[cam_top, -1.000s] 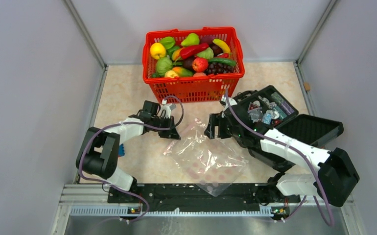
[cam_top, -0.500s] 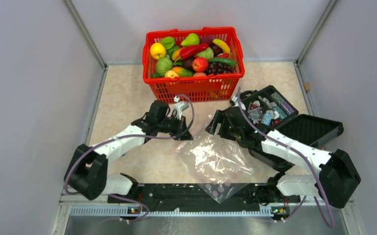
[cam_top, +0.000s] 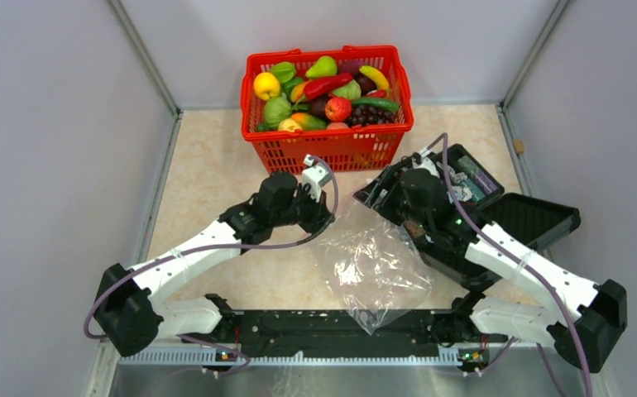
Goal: Place the food in the zip-top bag and seal the zipper
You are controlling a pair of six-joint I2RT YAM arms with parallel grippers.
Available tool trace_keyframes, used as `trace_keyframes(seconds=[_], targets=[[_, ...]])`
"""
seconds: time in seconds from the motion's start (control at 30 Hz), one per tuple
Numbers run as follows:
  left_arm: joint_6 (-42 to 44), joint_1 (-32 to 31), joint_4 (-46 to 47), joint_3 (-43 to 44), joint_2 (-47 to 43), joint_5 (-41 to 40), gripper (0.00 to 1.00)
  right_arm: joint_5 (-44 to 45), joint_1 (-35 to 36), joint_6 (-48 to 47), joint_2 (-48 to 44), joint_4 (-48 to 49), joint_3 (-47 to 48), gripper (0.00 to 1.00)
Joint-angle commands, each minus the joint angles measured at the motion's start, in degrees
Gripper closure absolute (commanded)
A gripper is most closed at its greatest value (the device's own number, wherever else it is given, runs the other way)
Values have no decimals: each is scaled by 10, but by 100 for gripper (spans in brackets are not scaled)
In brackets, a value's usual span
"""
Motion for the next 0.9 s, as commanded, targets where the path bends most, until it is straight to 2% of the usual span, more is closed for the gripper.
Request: trace_keyframes(seconds=[0.0,0.23,0.37,0.43,0.53,0.7,0.77,0.87], targets=[[25,-27,1,33,7,-86,100,13,5,17,-14,-25,32,33],[74,-107,0,50,4,-189,100,-22,5,29,26,-19,39,37],[95,-139,6,44,4,-258,100,-27,5,37,28,-8,28,45],[104,-152,7,42,5,-280,100,-27,5,41,26,-4,21,54],[105,-158,12,41,6,-289,100,-35,5,41,25,4,10,61],[113,-173,31,37,6,-294,100,-36,5,47,27,13,-4,62],[113,-177,32,37,9,-298,100,-35,6,48,29,20,-8,67],[113,-182,35,36,11,-300,100,-30,5,47,31,20,-11,67]])
